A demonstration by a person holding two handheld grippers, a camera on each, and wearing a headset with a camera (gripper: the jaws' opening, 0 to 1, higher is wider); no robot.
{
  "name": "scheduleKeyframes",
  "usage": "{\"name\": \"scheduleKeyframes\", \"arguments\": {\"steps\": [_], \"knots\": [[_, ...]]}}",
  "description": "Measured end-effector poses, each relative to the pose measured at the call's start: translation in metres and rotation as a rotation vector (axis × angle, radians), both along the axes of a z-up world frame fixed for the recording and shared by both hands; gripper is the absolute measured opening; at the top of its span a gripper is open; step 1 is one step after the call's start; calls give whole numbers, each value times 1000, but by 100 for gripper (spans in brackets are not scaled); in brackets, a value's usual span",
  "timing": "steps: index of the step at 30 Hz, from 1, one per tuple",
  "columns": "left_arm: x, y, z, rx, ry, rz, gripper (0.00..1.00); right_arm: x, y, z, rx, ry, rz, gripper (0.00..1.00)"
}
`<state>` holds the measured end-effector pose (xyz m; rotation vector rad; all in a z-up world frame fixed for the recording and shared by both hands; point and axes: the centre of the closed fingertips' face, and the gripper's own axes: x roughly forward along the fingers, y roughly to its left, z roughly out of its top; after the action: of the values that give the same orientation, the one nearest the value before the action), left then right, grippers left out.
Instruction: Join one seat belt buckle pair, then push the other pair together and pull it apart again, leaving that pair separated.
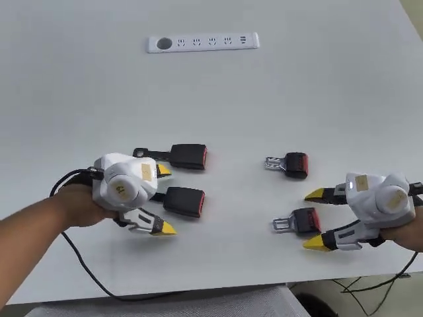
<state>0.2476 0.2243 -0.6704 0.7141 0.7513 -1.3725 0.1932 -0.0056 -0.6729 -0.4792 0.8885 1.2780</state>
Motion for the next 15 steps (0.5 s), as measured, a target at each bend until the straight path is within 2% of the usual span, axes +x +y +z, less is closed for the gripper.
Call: {"name": "scheduleKeyframes", "arguments": {"steps": [6, 7, 9, 15], "knots": [[5, 0, -9, 30, -1, -60, 65, -3, -2, 1, -15, 12, 53, 52], [3, -2, -8, 20, 19, -64, 64, -4, -3, 1, -15, 24, 57, 49], [7, -2, -7, 14, 15, -60, 62, -4, -2, 1, -18, 14, 73, 48], [5, -1, -6, 14, 17, -89, 54, -7, 2, 3, -15, 7, 98, 43]]}}
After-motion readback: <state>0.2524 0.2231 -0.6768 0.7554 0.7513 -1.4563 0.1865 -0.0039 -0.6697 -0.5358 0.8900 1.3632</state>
